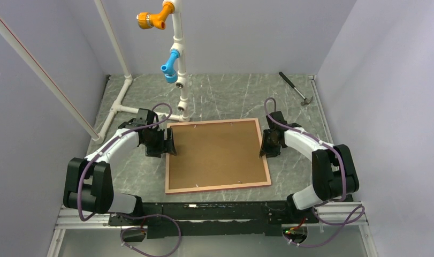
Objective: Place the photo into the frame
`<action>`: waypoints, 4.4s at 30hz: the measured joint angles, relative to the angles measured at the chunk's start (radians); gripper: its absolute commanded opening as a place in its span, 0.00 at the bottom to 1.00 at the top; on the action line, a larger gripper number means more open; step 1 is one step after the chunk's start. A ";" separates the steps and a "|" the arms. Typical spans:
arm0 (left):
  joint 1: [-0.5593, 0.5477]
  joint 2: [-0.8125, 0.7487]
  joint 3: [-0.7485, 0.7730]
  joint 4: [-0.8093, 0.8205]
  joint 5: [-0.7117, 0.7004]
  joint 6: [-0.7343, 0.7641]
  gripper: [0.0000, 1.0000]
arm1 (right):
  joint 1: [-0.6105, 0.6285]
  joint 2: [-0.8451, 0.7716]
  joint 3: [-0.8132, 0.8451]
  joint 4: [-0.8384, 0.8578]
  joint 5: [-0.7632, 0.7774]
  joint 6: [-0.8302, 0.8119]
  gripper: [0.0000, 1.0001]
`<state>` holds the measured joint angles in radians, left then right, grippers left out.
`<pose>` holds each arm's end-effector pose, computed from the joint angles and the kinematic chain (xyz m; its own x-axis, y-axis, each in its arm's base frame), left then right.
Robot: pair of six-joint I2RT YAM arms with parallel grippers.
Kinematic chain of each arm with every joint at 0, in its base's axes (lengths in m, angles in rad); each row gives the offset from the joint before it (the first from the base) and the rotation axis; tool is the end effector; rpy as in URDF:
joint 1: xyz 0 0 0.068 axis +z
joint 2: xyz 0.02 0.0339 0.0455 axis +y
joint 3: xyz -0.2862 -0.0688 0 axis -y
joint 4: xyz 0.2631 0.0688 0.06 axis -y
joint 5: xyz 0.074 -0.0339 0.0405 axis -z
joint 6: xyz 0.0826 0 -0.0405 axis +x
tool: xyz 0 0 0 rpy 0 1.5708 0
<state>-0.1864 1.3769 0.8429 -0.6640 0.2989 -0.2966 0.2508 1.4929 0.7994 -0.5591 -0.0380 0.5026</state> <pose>0.2683 -0.0753 0.1696 -0.9578 -0.1036 -0.2682 0.0027 0.9295 -0.3687 0.2776 0.0744 0.1281 -0.9313 0.2583 -0.2568 0.2158 0.9593 0.1823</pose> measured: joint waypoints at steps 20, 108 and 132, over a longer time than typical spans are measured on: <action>0.000 0.000 0.000 -0.007 -0.022 0.000 0.79 | 0.004 -0.003 0.006 -0.003 0.018 -0.014 0.10; -0.281 -0.046 -0.159 0.113 -0.415 -0.452 0.22 | -0.061 -0.373 -0.240 0.013 -0.234 0.006 1.00; -0.278 -0.082 -0.183 0.127 -0.409 -0.409 0.65 | -0.061 -0.367 -0.240 0.016 -0.235 0.006 1.00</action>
<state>-0.4644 1.2953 0.6594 -0.5369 -0.1104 -0.7059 0.1894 1.1259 0.5594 -0.5430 -0.2726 0.5091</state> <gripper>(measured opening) 0.494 0.994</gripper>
